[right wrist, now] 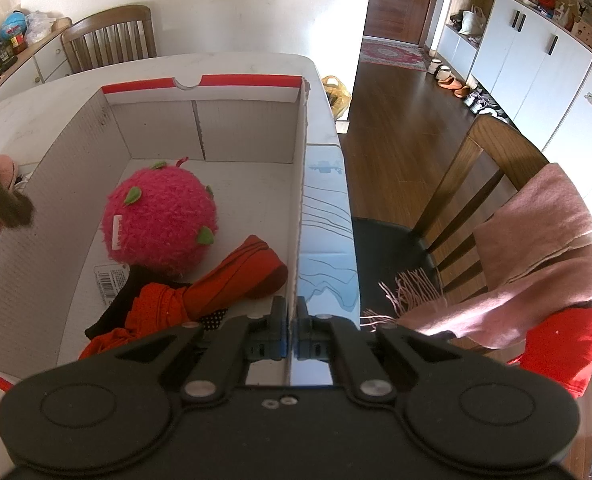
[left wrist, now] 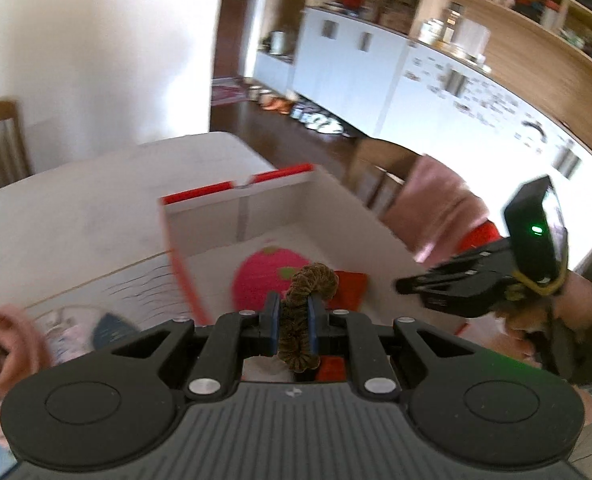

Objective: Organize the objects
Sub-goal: 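Carry the bead string into the box with the left gripper and release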

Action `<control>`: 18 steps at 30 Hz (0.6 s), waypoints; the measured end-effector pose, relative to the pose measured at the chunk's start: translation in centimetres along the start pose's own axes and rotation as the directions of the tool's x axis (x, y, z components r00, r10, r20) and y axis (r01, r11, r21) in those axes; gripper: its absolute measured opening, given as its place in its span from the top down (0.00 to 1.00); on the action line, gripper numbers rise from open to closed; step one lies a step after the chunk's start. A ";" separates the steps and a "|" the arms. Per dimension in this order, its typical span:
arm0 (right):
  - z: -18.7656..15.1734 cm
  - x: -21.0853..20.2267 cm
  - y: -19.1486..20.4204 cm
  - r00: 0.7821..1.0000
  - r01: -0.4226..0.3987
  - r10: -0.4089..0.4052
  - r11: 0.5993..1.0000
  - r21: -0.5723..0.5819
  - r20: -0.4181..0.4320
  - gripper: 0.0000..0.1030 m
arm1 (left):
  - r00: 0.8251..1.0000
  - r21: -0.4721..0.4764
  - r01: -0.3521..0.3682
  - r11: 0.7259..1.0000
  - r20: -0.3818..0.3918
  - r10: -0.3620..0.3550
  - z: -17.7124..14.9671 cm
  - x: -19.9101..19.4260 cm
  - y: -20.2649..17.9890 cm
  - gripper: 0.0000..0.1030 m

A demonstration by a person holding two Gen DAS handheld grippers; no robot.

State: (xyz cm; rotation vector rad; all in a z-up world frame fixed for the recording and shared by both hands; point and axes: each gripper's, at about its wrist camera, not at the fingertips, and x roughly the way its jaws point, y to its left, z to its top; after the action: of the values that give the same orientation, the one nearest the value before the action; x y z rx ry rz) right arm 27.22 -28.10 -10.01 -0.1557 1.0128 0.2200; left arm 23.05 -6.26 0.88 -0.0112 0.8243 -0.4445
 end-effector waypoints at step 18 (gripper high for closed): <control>0.1 0.1 0.3 1.000 -0.001 0.001 1.000 0.000 0.000 0.97 | 0.961 0.089 0.181 0.979 -0.228 -0.157 -0.9 9.9 -5.1 0.88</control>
State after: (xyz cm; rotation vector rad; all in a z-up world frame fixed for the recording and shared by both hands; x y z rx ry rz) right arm 27.30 -27.79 -10.03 -0.1551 1.0129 0.2214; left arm 26.36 -14.57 -5.81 0.0706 1.0207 -0.6610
